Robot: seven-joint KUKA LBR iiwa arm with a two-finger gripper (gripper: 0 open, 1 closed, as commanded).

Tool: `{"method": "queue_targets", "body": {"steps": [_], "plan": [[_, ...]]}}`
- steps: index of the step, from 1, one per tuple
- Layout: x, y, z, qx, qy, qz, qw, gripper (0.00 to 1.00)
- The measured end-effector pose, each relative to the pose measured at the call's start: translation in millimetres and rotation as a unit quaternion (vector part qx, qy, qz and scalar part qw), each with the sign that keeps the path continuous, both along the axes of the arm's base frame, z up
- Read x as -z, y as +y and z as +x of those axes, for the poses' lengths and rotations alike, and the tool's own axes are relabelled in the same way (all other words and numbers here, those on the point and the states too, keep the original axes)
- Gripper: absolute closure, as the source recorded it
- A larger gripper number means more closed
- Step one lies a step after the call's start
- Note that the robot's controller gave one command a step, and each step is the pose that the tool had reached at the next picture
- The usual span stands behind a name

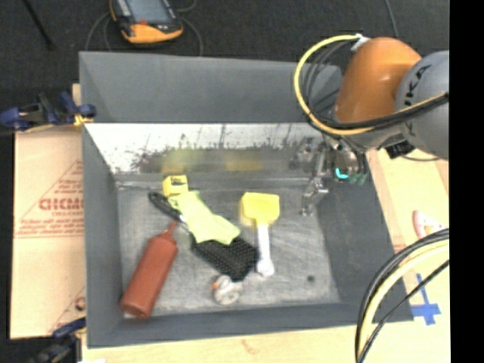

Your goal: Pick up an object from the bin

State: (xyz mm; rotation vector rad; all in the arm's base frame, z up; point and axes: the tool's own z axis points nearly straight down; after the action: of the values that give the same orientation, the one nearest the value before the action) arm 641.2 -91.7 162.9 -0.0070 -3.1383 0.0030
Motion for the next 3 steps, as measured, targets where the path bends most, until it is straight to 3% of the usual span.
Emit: {"method": "queue_targets", "body": {"steps": [1,2,3], "plan": [[-5.3,0.1,1.8,-0.001,-0.0041,-0.001,1.0,0.0],[19.3,15.4,7.0,-0.034,-0.0075,-0.001,0.9994,0.0],[66.4,39.1,-5.7,-0.154,-0.0042,0.0,0.988,0.0]]}}
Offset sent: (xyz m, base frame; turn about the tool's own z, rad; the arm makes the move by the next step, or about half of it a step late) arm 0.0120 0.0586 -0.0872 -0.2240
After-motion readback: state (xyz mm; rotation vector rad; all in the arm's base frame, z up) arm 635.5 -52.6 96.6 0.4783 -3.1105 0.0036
